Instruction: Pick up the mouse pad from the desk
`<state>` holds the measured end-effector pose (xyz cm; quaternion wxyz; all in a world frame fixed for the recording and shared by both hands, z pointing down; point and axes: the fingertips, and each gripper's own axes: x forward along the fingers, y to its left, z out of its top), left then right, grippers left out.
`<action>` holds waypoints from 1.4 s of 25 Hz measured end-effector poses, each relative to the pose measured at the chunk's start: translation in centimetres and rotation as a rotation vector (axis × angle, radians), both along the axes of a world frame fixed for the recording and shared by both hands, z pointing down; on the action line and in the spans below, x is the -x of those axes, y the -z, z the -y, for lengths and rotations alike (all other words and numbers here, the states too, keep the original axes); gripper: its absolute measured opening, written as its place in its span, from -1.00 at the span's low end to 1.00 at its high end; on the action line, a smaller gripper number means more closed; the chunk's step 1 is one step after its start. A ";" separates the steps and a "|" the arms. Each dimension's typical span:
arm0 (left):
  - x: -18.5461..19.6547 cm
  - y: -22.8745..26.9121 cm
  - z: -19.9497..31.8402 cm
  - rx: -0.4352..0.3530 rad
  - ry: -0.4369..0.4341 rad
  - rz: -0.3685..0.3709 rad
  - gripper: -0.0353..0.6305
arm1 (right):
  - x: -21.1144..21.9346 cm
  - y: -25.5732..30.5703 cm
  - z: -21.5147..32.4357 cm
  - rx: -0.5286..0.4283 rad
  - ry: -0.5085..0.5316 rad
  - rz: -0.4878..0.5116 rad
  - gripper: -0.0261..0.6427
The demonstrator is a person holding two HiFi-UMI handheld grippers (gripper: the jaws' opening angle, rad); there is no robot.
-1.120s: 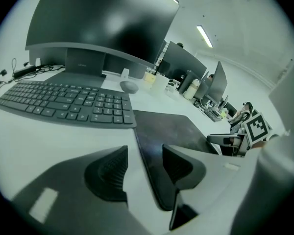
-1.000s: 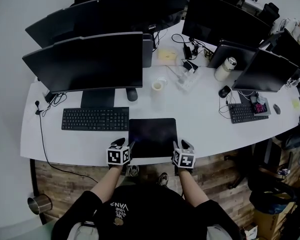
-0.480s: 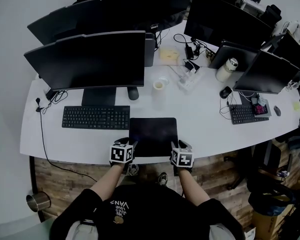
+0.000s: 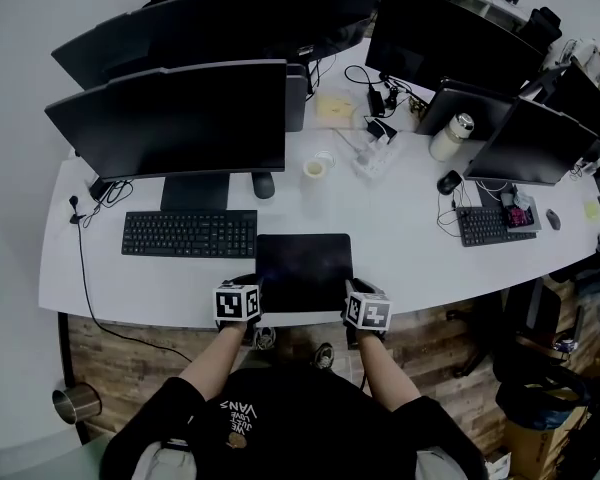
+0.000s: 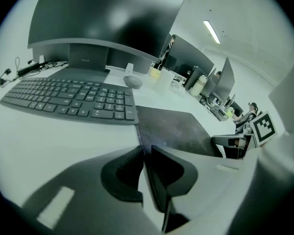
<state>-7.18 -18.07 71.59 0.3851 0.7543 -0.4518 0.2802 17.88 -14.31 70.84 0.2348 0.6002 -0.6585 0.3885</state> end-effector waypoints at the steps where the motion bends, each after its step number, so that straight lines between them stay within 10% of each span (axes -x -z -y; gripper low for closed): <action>1: 0.2 -0.1 0.0 0.006 0.009 -0.006 -0.75 | -0.2 -0.2 0.0 -0.001 -0.005 0.000 -0.71; 23: 0.1 0.9 -0.1 0.018 0.088 -0.196 -0.76 | 0.2 0.5 0.1 -0.076 -0.081 0.112 -0.84; 35: 0.0 1.2 -0.1 0.004 0.094 -0.211 -0.76 | 0.3 -0.3 -0.6 -0.012 -0.073 0.061 -0.53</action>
